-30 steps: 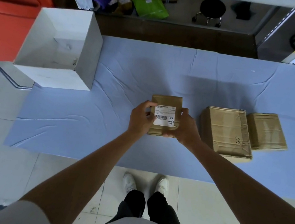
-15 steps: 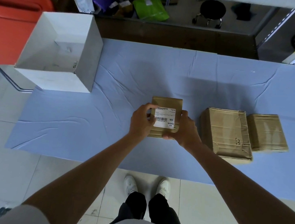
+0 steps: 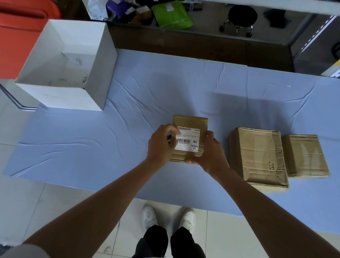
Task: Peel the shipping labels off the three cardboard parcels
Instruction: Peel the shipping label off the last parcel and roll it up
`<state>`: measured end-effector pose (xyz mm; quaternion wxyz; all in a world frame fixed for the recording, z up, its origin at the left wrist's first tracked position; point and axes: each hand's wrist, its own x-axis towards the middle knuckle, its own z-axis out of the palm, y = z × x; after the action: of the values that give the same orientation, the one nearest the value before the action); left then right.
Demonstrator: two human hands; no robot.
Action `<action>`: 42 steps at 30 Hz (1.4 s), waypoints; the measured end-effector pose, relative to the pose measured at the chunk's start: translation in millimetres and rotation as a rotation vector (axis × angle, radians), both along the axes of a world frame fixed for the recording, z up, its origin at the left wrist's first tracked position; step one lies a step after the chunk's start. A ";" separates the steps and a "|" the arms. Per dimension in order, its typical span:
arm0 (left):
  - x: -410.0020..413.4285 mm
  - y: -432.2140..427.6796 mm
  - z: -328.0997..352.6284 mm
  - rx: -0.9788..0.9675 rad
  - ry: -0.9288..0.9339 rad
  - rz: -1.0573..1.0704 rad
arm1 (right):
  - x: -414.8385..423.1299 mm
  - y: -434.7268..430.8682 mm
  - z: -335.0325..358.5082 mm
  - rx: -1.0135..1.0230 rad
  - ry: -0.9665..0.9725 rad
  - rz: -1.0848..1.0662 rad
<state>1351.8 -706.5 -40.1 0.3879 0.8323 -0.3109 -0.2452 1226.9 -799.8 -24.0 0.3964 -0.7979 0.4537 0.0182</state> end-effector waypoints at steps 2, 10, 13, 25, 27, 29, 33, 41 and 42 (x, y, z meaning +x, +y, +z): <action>-0.9 0.6 0.2 -0.020 0.025 0.018 | -0.4 0.9 0.1 0.000 -0.004 -0.001; -4.5 -0.3 0.4 -0.027 0.029 0.030 | -0.8 1.2 1.5 0.007 0.001 -0.010; -3.9 -1.2 0.3 -0.005 0.011 0.024 | -0.3 1.4 2.0 0.010 0.005 -0.006; -6.1 -0.6 1.9 0.013 -0.033 0.026 | 0.7 0.6 2.8 0.013 0.016 0.008; -5.7 -1.2 2.5 -0.008 -0.004 0.048 | 0.6 0.5 2.4 0.017 0.018 0.003; -5.3 -1.9 3.8 -0.020 0.019 0.057 | 0.8 -0.4 2.3 0.015 0.020 0.001; -5.8 -1.8 2.5 -0.002 0.006 0.031 | 1.2 -0.5 1.6 0.012 0.024 0.004; -4.5 -2.8 1.9 0.022 -0.019 0.025 | 1.4 -1.1 1.0 0.001 0.030 0.019; -4.6 -2.6 1.8 0.023 -0.024 0.023 | 1.3 -0.8 1.0 0.000 0.029 0.018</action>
<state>1347.1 -709.1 -38.3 0.3774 0.8430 -0.3033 -0.2343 1228.2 -800.6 -23.0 0.3897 -0.8016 0.4521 0.0334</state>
